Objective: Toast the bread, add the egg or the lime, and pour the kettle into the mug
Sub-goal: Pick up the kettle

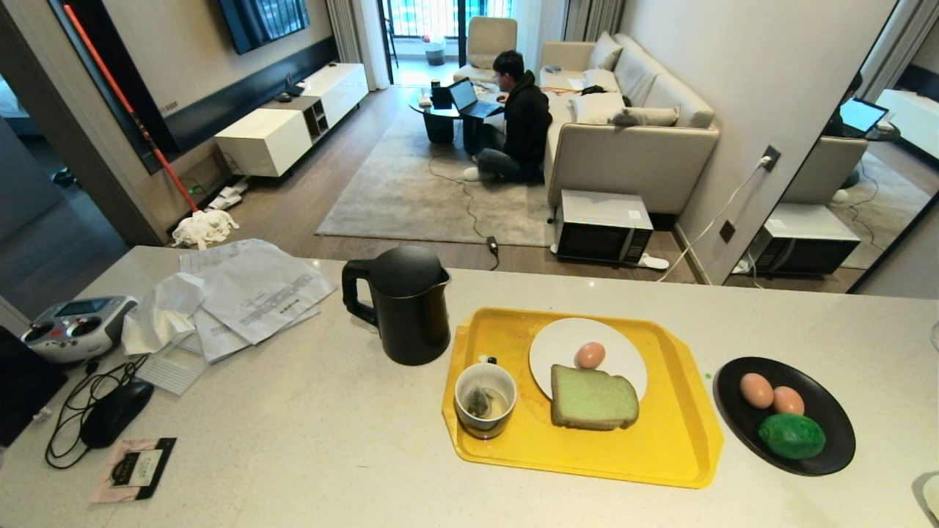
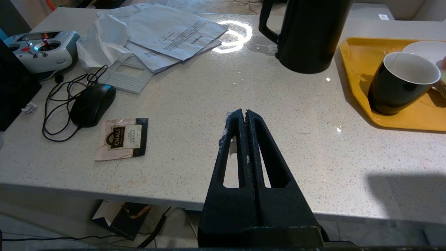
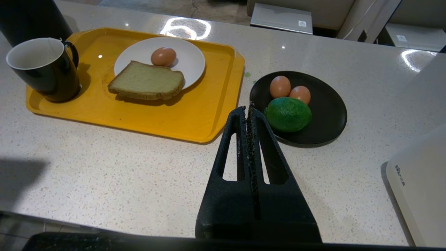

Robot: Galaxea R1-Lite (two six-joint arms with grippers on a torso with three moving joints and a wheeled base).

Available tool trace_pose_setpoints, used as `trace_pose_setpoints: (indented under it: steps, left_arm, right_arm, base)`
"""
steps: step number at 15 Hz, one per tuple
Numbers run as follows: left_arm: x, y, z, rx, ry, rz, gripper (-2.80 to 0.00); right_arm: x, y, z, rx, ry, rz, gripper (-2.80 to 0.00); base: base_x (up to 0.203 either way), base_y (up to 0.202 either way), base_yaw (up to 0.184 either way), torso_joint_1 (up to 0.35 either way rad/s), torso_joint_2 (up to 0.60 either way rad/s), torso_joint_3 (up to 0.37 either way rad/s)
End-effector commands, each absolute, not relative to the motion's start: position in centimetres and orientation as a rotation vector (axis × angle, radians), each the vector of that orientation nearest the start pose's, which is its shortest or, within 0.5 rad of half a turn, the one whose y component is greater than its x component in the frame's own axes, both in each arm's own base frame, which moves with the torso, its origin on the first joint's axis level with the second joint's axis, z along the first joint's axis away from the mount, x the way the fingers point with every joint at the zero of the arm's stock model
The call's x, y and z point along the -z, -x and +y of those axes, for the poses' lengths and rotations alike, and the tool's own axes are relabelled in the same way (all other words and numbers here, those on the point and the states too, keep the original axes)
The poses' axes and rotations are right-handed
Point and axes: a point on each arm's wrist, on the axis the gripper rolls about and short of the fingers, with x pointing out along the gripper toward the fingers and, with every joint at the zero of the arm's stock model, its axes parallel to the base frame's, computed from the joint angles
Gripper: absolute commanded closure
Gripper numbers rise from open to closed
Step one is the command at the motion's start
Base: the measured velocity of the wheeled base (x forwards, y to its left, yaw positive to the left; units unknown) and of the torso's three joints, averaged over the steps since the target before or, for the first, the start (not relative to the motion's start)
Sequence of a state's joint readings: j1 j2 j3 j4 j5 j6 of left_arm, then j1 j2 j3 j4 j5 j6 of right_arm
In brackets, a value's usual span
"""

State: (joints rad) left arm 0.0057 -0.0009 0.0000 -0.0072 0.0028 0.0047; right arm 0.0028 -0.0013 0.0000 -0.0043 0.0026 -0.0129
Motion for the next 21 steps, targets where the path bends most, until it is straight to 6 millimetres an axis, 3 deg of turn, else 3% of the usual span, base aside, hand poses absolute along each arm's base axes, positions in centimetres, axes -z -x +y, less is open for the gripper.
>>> trace_pose_setpoints:
  steps: [1, 21]
  left_arm:
    - [-7.62, 2.29, -0.01, -0.009, -0.005, -0.009, 0.0]
    - [-7.62, 2.29, -0.01, -0.009, -0.005, -0.009, 0.0]
  right_arm:
    - [-7.55, 2.27, 0.0, -0.006, 0.014, -0.003, 0.0]
    - [-7.55, 2.27, -0.01, -0.003, 0.012, -0.003, 0.0]
  base:
    - [0.0, 0.0, 0.0, 0.0, 0.0, 0.0]
    - [0.0, 0.0, 0.0, -0.01, 0.02, 0.012]
